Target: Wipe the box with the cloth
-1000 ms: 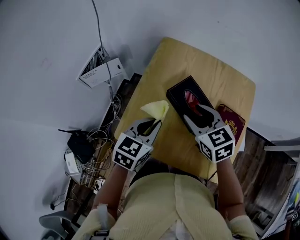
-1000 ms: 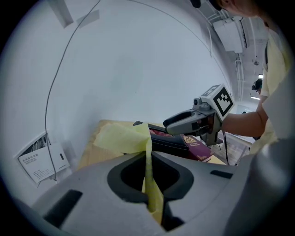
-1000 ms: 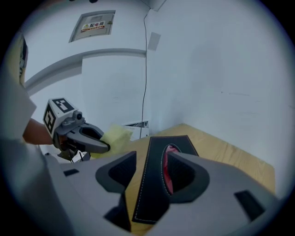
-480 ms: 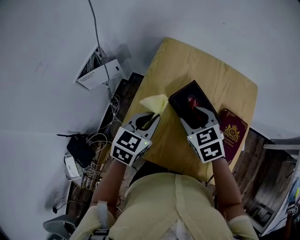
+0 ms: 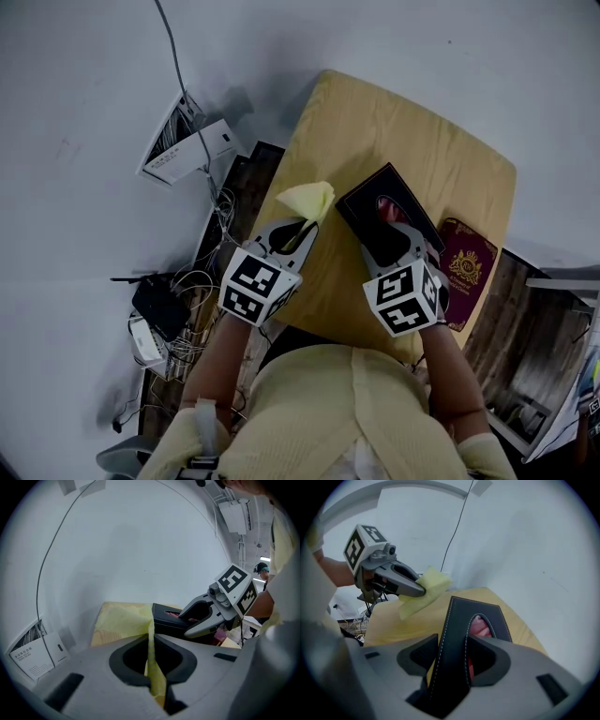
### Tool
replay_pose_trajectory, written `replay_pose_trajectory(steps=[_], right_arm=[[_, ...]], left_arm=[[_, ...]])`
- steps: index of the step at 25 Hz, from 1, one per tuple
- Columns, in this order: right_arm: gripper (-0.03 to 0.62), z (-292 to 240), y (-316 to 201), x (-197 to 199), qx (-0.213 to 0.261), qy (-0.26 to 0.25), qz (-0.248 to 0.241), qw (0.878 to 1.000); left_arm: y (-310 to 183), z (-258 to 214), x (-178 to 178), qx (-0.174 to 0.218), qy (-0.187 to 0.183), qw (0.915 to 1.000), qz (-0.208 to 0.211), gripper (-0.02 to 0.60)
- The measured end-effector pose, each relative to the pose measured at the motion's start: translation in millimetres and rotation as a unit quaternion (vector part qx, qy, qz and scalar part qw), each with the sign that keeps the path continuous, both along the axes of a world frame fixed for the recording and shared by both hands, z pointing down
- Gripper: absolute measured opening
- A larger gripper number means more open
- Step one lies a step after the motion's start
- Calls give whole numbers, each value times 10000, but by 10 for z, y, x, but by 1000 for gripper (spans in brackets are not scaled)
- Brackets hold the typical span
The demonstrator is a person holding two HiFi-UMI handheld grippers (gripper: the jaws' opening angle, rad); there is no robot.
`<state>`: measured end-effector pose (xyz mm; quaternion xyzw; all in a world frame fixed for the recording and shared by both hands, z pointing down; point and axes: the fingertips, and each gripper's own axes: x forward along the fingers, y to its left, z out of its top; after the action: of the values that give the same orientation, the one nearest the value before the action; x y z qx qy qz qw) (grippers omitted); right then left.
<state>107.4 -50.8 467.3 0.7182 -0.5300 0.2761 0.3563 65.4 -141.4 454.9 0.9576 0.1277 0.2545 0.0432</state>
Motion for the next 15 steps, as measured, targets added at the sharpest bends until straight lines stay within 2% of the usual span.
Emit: replay_pose_trajectory(steps=[4,15], right_arm=[[210,-3,4,-21,19,-118,-166,9998],[210,22,9,-330,-80,-112,-1361,9906]], left_arm=[[-47,33,-23,-14,-48,10000,-39,29],[-65,68,-187,38,-163,9998,-84,29]])
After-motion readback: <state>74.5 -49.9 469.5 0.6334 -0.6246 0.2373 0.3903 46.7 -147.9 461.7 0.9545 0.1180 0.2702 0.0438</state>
